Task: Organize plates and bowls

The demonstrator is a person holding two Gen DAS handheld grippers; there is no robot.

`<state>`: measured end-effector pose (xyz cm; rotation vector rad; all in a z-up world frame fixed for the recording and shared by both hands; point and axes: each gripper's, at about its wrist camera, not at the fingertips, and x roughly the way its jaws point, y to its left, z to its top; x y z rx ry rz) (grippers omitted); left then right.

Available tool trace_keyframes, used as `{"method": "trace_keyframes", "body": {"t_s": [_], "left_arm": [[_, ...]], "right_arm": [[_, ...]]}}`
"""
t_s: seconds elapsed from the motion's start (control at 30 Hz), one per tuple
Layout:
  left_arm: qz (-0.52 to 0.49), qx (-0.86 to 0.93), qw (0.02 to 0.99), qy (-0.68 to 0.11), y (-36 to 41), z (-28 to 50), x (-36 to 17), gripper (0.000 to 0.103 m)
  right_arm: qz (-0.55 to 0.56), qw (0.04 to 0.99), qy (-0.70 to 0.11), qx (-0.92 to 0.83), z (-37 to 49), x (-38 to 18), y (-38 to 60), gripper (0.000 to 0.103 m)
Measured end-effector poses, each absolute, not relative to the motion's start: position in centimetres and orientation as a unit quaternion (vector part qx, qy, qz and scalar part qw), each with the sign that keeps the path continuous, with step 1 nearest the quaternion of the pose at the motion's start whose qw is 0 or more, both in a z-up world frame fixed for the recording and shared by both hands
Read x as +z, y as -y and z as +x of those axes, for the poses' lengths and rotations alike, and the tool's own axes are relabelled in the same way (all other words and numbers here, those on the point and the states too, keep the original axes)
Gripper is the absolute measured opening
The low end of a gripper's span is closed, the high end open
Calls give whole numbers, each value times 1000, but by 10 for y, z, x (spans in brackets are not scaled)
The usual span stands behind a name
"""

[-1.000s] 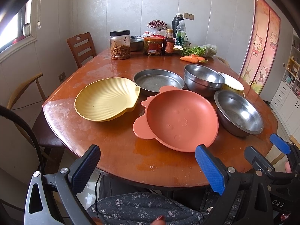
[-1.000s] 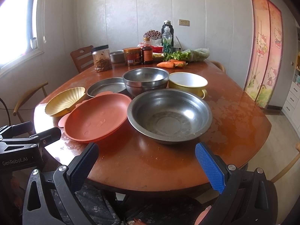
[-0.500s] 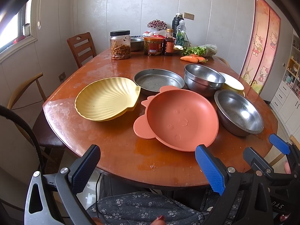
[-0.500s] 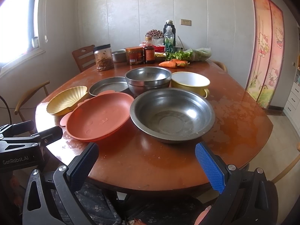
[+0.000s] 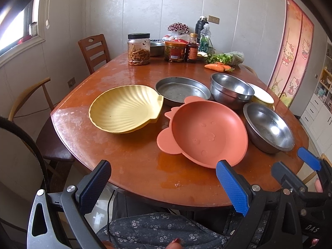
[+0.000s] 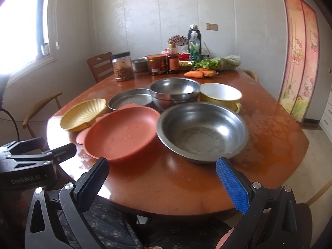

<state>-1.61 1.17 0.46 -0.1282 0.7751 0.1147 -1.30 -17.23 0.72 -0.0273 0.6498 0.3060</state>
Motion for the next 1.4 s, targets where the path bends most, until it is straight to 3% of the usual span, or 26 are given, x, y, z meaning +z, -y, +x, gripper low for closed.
{"method": "trace_keyframes", "body": {"t_s": [0.6,1.17,1.27,1.4], "left_arm": [[-114,115,910,-382,-91,1,4,102],[-144,149,884,-419,-170,52,-8,102],[-149,142,880,-428,-175,59,-11,101],[-150,124,878,-438,-174,68,-15,101]], "right_arm": [[-28,918,-320,233,33,39,99,103],[-72,868,-404,280,110,23,5,102],[-76,863,-415,279,119,16,-6,97],[-69,841,-450,293,132,2,-14,67]]}}
